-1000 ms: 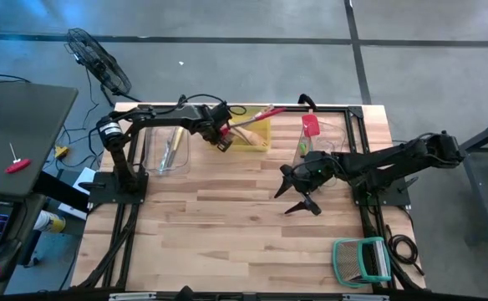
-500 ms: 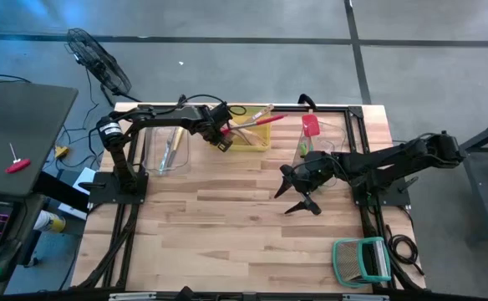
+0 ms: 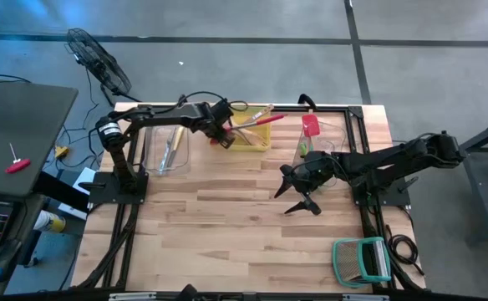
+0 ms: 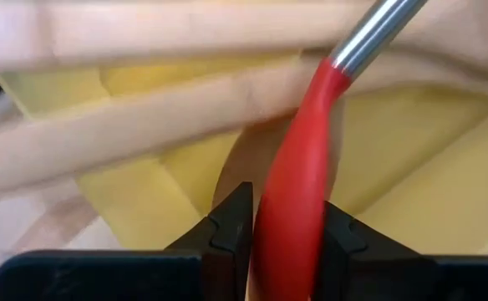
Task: Pick & Place Kitchen Items
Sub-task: Put the red slotted serving spoon into the right yellow bin
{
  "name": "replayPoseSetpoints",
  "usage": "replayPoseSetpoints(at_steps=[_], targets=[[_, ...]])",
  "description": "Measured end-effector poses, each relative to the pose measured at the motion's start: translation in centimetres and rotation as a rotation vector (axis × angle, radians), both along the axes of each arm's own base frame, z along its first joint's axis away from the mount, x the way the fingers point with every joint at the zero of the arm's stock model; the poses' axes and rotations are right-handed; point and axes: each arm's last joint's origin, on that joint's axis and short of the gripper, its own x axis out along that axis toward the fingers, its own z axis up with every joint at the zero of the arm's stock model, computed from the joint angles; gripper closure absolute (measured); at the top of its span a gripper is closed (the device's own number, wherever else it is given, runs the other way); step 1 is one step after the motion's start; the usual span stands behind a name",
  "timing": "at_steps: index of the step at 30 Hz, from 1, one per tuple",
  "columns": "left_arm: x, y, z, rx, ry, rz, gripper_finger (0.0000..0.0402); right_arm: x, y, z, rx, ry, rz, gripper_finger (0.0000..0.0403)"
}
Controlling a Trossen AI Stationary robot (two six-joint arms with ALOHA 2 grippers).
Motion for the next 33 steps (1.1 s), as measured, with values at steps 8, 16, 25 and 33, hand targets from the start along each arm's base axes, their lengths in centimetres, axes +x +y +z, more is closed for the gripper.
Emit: replayPoseSetpoints(at_steps=[8,16,25,33], targets=[[0.6,0.1,2.3,0.000,0.017,-0.025,0.0323,-0.1,0.0,-0.1,-0.002,0.013,0.003,0.0117],[0.4,-0.3,4.4,-0.040,0.075,-0.018,0.0323,-0.1,0.0,-0.2,0.002,0.022,0.011,0.0117],[0.9,-0.8,3.9,-0.029,0.091,-0.047,0.0323,-0.2,0.1,-0.2,0.012,0.026,0.028,0.0117],[0.8,-1.0,2.6,-0.008,0.120,-0.042,0.0322,-0.2,0.1,-0.3,0.016,0.039,0.027,0.0117]])
